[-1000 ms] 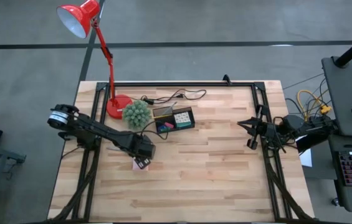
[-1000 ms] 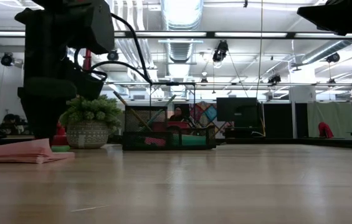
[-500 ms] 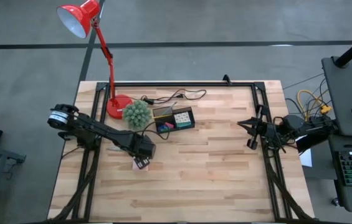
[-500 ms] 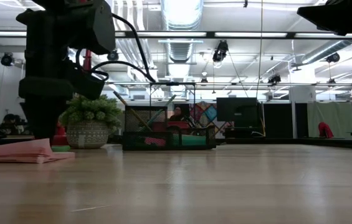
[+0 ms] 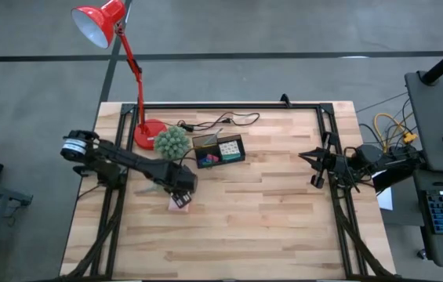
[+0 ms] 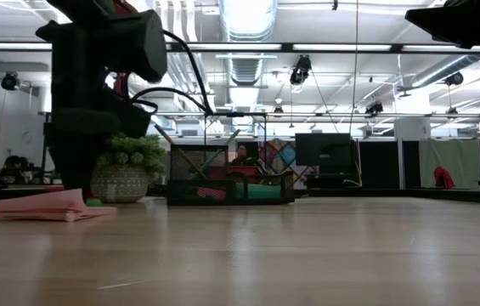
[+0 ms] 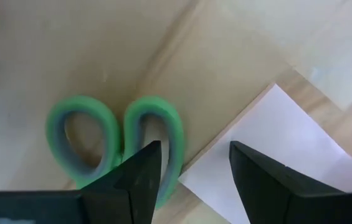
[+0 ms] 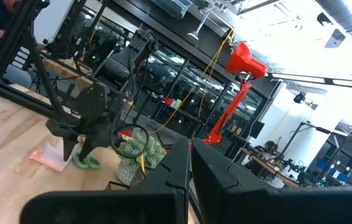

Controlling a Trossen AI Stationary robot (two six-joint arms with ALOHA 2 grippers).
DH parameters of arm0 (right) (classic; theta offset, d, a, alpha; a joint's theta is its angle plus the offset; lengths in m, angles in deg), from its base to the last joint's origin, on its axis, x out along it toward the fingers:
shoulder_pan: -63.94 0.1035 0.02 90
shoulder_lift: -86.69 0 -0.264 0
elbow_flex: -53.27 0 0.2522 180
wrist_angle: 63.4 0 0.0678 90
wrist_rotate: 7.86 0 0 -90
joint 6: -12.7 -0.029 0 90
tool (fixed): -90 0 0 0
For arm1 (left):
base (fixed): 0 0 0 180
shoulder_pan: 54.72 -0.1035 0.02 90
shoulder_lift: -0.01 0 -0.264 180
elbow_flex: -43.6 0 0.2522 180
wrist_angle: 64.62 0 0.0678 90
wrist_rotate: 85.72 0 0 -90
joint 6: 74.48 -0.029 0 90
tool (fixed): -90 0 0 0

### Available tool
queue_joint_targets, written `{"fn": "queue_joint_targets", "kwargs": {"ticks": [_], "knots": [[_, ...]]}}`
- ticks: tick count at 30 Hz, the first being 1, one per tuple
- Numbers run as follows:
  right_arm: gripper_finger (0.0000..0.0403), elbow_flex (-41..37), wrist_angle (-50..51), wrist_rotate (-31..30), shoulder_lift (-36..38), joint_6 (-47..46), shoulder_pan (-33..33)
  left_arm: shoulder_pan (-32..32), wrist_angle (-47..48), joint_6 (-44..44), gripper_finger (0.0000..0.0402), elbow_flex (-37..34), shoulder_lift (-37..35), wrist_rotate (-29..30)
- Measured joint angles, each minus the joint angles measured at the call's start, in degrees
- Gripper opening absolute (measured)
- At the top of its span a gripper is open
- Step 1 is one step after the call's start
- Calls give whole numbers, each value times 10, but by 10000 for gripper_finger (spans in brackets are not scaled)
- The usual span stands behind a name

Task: Pick and place office supplies into organizer
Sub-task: Put the green scissors into the desk organizer

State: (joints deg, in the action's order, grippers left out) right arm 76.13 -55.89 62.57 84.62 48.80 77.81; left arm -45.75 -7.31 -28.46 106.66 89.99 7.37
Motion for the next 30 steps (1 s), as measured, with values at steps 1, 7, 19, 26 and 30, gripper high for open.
{"fn": "queue_joint_targets", "kwargs": {"ticks": [1,7,19,26,30], "knots": [[9,0,0,0,0,0,0,-4,0,0,176,0,0,0],[9,0,0,0,0,1,0,-21,0,-13,176,0,0,0],[9,0,0,0,0,1,0,-33,-1,-18,176,0,0,-9],[9,0,0,0,0,1,0,-37,-2,-15,176,4,0,-38],[9,0,0,0,0,0,0,-45,-2,-14,176,10,0,-39]]}}
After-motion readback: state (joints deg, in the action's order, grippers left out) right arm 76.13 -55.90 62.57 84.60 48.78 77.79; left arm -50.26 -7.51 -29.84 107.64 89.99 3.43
